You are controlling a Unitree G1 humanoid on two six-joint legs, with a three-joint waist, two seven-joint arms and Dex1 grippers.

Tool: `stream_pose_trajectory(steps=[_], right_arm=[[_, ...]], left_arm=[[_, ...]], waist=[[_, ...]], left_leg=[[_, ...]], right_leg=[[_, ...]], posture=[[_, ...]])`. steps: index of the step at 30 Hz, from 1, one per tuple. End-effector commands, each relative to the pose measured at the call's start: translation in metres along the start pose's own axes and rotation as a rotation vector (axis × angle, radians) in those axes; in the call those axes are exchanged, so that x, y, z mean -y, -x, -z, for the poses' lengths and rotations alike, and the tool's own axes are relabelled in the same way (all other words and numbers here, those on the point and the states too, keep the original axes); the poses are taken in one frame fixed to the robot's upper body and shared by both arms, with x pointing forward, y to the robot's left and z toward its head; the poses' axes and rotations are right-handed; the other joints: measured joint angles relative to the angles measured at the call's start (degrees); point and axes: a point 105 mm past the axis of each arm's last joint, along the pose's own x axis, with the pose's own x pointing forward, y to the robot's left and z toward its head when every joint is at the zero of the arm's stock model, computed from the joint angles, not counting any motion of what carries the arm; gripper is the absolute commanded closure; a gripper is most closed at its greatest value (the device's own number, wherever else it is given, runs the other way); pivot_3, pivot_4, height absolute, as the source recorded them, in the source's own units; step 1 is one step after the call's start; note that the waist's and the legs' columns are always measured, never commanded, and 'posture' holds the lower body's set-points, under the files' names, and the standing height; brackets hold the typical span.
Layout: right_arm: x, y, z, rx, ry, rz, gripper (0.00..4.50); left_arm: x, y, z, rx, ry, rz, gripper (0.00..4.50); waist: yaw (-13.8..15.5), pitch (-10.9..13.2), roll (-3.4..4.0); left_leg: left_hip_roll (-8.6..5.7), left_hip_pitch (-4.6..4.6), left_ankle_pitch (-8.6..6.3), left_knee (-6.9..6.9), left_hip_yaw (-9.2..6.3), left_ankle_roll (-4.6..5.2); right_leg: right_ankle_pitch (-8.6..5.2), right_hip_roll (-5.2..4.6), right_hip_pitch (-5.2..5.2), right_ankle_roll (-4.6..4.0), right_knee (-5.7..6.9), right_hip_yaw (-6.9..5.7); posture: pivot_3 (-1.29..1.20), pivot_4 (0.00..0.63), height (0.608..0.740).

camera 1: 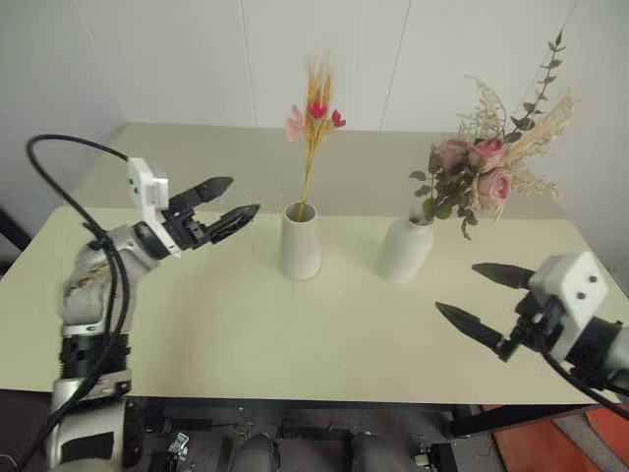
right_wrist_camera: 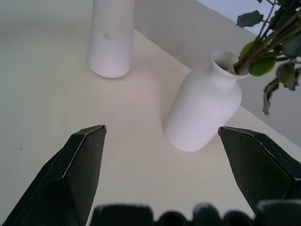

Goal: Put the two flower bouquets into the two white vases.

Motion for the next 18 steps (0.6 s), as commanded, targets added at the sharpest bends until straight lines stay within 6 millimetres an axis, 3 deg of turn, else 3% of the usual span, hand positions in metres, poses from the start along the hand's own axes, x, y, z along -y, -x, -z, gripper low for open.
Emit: stream_pose_trajectory(steps=[1, 7, 13, 18], right_arm=[[0.017, 0.022, -0.005, -0.026, 0.036, 0.028, 0.0], [0.047, 0.055, 0.006, -0.108, 0.027, 0.109, 0.0], [0.055, 0.063, 0.013, -0.149, 0.034, 0.151, 0.0], [0.049, 0.059, 0.011, -0.14, 0.054, 0.142, 0.0]], left_arm=[[0.008, 0.016, -0.006, -0.107, -0.101, 0.075, 0.05], [-0.001, 0.033, -0.012, -0.206, -0.164, 0.1, 0.05], [0.001, 0.035, -0.013, -0.266, -0.201, 0.171, 0.05], [-0.001, 0.037, -0.016, -0.293, -0.175, 0.184, 0.05]], waist=[[-0.1, 0.0, 0.0], [0.0, 0.0, -0.01], [-0.2, 0.0, -0.01], [-0.3, 0.0, -0.01]], left_leg=[[0.01, 0.04, 0.0, 0.0, 0.01, 0.0], [0.06, 0.12, 0.0, -0.03, 0.09, 0.0], [0.08, 0.1, 0.0, -0.03, 0.09, 0.0], [0.09, 0.09, 0.0, -0.05, 0.14, 0.0]], right_leg=[[0.0, 0.0, 0.01, 0.0, 0.0, 0.0], [-0.17, 0.02, 0.07, 0.08, -0.01, 0.0], [-0.18, 0.04, 0.04, 0.09, 0.0, 0.01], [-0.19, 0.04, 0.01, 0.09, 0.0, 0.05]], posture=[[0.0, 0.15, 0.74], [0.0, 0.15, 0.74], [0.0, 0.15, 0.74], [0.0, 0.15, 0.74]])
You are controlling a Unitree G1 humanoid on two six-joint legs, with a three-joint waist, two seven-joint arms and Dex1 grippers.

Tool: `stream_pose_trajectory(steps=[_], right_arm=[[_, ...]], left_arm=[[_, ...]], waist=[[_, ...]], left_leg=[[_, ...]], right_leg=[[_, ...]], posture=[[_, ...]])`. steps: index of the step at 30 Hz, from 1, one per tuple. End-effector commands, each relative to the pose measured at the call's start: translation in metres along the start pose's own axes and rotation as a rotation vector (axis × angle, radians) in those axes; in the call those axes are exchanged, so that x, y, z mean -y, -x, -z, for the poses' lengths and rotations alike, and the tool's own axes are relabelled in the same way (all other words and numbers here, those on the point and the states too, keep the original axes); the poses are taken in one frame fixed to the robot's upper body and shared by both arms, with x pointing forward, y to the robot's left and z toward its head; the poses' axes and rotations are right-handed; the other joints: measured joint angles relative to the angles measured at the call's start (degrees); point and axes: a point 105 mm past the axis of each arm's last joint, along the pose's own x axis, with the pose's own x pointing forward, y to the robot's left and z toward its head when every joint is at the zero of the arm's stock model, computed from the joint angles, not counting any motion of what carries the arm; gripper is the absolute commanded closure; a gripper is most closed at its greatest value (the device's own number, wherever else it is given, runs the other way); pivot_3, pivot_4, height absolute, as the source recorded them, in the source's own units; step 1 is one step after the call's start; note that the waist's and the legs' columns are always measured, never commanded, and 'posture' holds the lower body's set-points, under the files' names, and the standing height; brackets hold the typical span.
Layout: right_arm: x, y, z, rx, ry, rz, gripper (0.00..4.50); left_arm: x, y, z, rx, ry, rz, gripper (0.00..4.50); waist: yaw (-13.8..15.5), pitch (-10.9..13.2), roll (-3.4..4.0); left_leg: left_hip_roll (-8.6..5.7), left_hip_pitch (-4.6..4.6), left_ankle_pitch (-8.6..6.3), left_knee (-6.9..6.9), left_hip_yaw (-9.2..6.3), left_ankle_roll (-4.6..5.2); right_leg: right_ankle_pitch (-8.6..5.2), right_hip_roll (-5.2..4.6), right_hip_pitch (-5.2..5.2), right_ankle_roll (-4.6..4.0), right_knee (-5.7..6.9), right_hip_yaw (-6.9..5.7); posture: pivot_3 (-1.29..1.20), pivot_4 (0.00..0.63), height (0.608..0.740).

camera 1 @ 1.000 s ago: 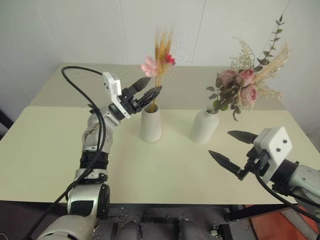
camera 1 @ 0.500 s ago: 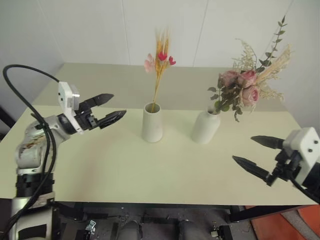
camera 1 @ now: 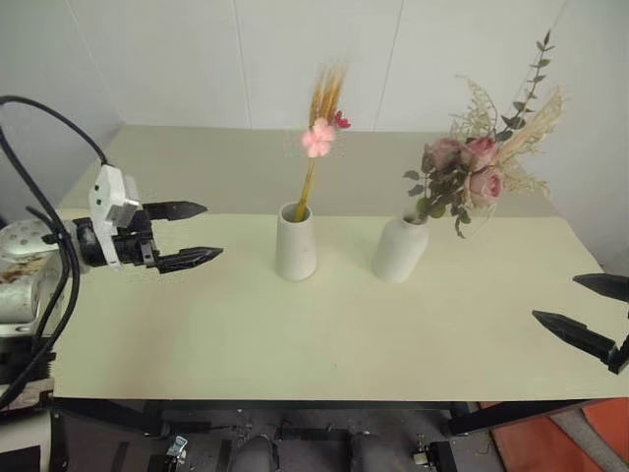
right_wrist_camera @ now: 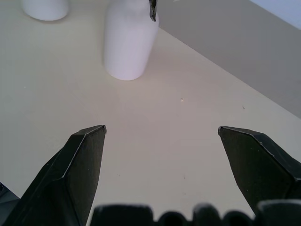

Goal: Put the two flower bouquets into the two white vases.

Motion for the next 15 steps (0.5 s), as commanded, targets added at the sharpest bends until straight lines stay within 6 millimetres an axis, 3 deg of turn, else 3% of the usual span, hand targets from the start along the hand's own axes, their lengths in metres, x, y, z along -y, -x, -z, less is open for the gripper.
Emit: stream_pose_trajectory(steps=[1, 6, 15], right_arm=[[-0.003, 0.003, -0.014, 0.037, 0.073, 0.028, 0.0], [-0.008, 0.002, -0.014, 0.052, 0.077, 0.034, 0.0], [-0.013, -0.012, -0.025, 0.136, 0.113, -0.042, 0.0]], left_arm=[[-0.002, 0.009, -0.012, -0.017, -0.012, 0.027, 0.05], [-0.006, 0.014, -0.008, -0.1, -0.053, 0.066, 0.05], [-0.007, 0.02, -0.022, -0.114, -0.094, 0.028, 0.05]], waist=[[0.0, 0.0, 0.0], [0.0, 0.0, 0.0], [-0.1, 0.0, 0.0]], left_leg=[[0.0, 0.0, 0.0, 0.0, 0.0, 0.0], [0.01, -0.02, 0.0, 0.0, 0.01, 0.0], [0.03, -0.02, 0.0, 0.0, 0.02, 0.0]], right_leg=[[0.0, 0.0, 0.0, 0.01, 0.01, 0.0], [-0.05, 0.01, -0.03, 0.07, 0.01, 0.0], [-0.09, 0.02, -0.04, 0.16, 0.01, 0.01]], posture=[[0.0, 0.15, 0.74], [0.0, 0.15, 0.74], [0.0, 0.15, 0.74]])
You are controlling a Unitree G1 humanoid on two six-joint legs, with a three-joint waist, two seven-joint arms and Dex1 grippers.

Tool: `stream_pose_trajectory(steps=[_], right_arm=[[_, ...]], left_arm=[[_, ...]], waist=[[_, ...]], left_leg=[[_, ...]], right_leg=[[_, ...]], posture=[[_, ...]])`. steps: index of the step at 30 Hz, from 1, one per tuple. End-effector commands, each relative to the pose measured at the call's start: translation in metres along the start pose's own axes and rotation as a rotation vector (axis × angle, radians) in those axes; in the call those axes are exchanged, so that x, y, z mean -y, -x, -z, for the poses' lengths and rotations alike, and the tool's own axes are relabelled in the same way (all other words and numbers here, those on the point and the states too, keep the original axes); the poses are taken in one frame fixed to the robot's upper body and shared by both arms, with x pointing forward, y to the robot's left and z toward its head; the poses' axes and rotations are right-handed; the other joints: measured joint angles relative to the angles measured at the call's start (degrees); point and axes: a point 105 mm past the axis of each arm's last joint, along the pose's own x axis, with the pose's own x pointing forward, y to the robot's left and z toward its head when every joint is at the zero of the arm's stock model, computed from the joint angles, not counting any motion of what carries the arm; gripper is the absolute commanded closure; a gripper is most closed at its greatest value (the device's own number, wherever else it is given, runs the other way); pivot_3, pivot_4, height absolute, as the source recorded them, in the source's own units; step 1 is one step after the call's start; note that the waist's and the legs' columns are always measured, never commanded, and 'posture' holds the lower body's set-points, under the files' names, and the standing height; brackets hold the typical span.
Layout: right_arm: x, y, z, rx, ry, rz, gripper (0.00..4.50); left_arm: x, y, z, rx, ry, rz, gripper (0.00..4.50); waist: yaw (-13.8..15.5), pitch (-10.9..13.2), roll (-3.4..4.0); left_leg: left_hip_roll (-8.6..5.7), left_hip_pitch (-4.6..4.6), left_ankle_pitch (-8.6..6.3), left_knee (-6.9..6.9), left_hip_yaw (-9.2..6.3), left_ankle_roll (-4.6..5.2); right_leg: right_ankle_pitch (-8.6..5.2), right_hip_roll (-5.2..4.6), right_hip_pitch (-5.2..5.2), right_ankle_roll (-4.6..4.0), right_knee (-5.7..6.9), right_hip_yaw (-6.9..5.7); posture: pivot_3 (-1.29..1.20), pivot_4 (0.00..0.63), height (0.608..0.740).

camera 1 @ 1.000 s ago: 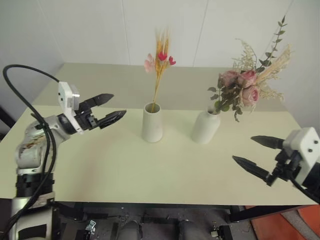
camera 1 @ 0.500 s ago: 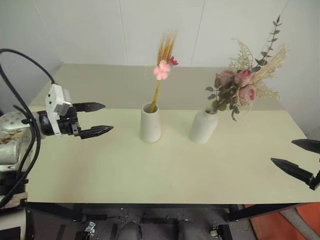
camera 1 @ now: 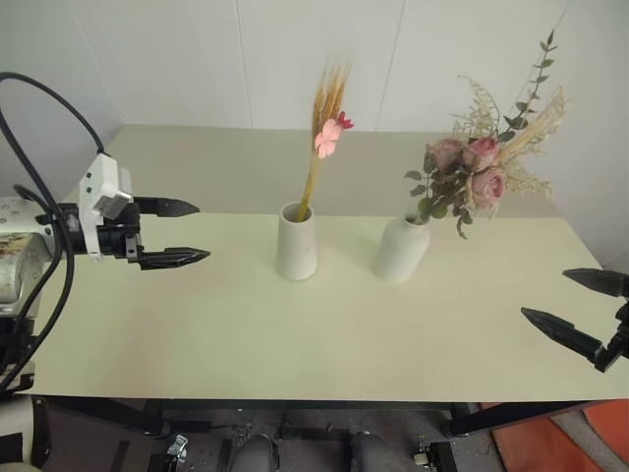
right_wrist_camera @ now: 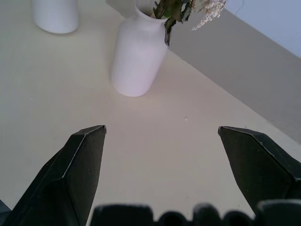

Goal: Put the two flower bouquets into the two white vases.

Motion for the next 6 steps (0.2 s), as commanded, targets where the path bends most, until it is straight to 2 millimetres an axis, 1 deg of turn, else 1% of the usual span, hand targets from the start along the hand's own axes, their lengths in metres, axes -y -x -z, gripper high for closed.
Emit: stream_pose_trajectory(steps=[1, 3, 6], right_arm=[[0.003, -0.006, -0.003, 0.016, 0.046, -0.021, 0.0], [0.005, -0.011, 0.001, 0.005, 0.048, -0.02, 0.0], [0.003, -0.017, -0.001, 0.019, 0.049, -0.043, 0.0]], left_arm=[[0.001, 0.008, -0.013, 0.0, -0.045, -0.033, 0.05], [0.003, 0.01, -0.009, -0.031, -0.04, -0.046, 0.05], [0.005, 0.018, -0.006, -0.065, -0.033, -0.069, 0.05]], waist=[[-0.1, 0.0, 0.0], [-0.1, 0.0, 0.0], [-0.1, 0.0, 0.0]], left_leg=[[0.0, 0.0, 0.0, 0.0, 0.0, 0.0], [-0.01, 0.0, 0.0, 0.0, 0.02, 0.0], [0.0, -0.02, 0.0, 0.0, 0.03, 0.0]], right_leg=[[0.0, 0.01, 0.0, 0.0, 0.01, 0.0], [0.0, -0.01, 0.0, 0.0, 0.01, 0.02], [0.01, 0.0, -0.06, -0.02, 0.03, 0.02]], posture=[[0.0, 0.15, 0.74], [0.0, 0.15, 0.74], [0.0, 0.15, 0.74]])
